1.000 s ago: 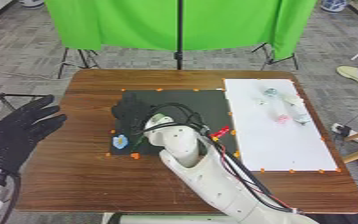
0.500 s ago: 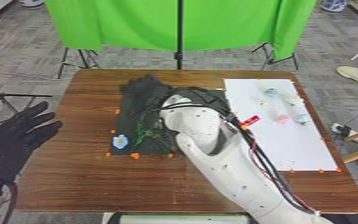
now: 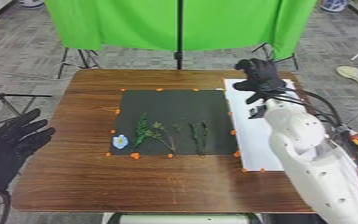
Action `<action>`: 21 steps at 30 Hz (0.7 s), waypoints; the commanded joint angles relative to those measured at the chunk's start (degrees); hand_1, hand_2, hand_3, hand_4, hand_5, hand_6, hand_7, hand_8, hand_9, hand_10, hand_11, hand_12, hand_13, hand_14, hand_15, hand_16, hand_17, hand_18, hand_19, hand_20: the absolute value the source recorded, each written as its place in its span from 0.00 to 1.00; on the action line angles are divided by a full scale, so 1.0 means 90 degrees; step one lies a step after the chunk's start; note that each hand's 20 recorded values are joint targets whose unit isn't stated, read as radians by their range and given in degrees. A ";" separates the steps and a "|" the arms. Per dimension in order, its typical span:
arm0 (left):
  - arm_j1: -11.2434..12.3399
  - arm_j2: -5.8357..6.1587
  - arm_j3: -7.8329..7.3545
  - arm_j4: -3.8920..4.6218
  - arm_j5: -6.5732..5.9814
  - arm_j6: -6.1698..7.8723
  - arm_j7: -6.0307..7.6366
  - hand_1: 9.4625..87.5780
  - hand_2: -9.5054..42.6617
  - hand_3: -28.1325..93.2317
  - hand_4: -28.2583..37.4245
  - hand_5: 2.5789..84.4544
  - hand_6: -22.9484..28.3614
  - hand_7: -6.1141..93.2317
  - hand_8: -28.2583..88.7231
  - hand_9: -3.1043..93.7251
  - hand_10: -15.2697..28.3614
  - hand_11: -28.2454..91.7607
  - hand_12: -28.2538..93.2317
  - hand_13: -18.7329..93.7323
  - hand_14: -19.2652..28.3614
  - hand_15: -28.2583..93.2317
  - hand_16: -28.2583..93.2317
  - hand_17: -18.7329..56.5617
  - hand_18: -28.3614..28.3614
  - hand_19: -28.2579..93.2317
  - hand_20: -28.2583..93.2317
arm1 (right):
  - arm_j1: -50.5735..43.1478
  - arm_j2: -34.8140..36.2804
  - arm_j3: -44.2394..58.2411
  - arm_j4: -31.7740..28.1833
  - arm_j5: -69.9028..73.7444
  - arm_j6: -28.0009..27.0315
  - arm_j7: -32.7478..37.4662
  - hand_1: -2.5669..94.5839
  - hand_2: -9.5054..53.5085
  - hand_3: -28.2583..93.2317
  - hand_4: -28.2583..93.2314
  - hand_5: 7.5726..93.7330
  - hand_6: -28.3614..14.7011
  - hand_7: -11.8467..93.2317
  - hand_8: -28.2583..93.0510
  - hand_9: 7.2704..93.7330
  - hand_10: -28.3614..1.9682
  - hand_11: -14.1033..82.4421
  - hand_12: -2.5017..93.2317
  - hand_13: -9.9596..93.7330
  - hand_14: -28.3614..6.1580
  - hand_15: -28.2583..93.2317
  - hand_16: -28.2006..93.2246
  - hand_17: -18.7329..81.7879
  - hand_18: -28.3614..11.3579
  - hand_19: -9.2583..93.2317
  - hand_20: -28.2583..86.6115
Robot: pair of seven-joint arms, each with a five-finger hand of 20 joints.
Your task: Arrange flowers
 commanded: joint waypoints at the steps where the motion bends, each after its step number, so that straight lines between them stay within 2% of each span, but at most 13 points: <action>1: 0.0110 -0.0112 0.0029 -0.0037 0.0029 -0.0059 0.0004 0.21 0.14 0.81 0.06 0.43 0.50 0.26 0.16 0.36 0.65 0.46 0.34 0.41 0.75 0.53 0.22 0.15 0.90 0.63 0.27 | -0.1342 0.0973 0.0873 0.0032 -0.0471 -0.0401 0.0285 0.33 0.00 0.96 0.00 0.42 0.61 0.43 0.06 0.44 0.66 0.56 0.24 0.54 0.65 0.69 0.35 0.39 0.27 0.77 0.54; 17: 0.0106 -0.0177 0.0073 -0.0055 0.0045 -0.0008 0.0020 0.21 0.13 0.81 0.05 0.43 0.50 0.26 0.16 0.36 0.65 0.46 0.34 0.41 0.75 0.53 0.22 0.15 0.90 0.63 0.27 | -0.1558 0.1067 0.1024 0.0267 -0.0860 -0.0958 0.0196 0.34 0.00 0.97 0.00 0.40 0.63 0.45 0.05 0.42 0.66 0.57 0.24 0.54 0.67 0.70 0.35 0.39 0.29 0.78 0.54; 21: 0.0133 -0.0189 0.0069 -0.0071 0.0048 -0.0006 0.0031 0.21 0.13 0.81 0.05 0.43 0.51 0.26 0.16 0.36 0.65 0.46 0.34 0.41 0.75 0.53 0.22 0.15 0.90 0.63 0.27 | -0.1506 0.1065 0.0941 0.0444 -0.0871 -0.0835 0.0121 0.34 0.00 0.97 0.00 0.41 0.64 0.46 0.05 0.42 0.66 0.57 0.24 0.55 0.68 0.71 0.35 0.40 0.29 0.79 0.54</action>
